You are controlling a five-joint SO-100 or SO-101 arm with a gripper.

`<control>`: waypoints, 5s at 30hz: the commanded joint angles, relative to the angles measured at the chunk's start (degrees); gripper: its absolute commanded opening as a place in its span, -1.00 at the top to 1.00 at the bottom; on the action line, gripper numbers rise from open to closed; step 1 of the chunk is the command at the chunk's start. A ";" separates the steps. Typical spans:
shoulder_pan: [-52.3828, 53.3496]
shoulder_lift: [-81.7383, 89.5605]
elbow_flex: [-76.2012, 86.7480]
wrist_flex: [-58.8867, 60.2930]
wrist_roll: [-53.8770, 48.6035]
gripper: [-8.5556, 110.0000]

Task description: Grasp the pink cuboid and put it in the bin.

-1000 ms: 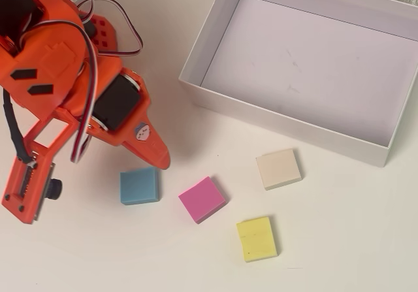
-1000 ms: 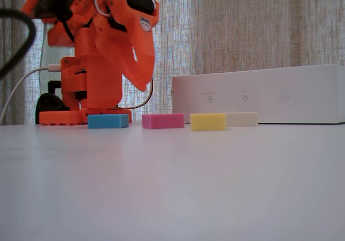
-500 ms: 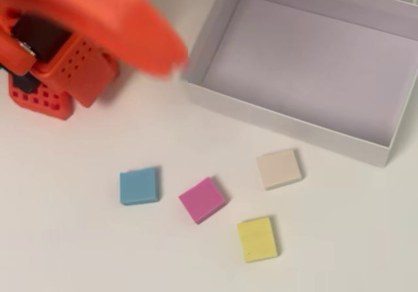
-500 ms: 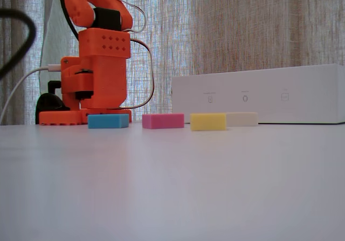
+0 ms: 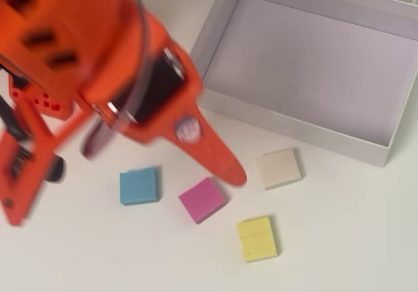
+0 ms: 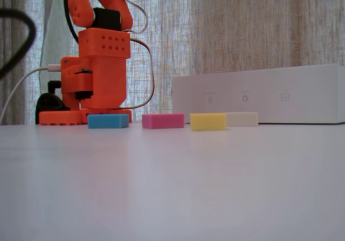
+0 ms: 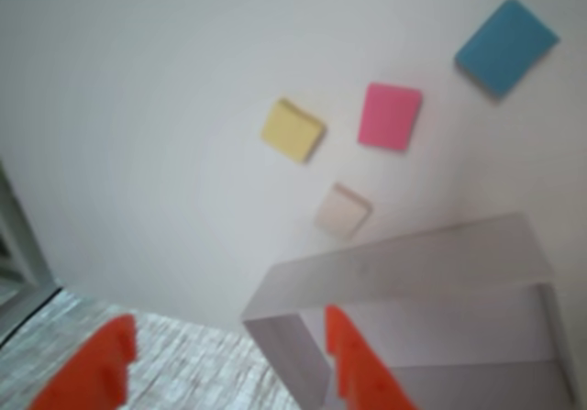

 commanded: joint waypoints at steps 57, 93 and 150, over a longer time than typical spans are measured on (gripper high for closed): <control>9.32 -11.69 33.40 -34.89 -3.25 1.00; -34.89 22.59 29.71 -25.75 -29.00 0.22; 23.03 69.79 63.54 -13.27 -19.95 1.00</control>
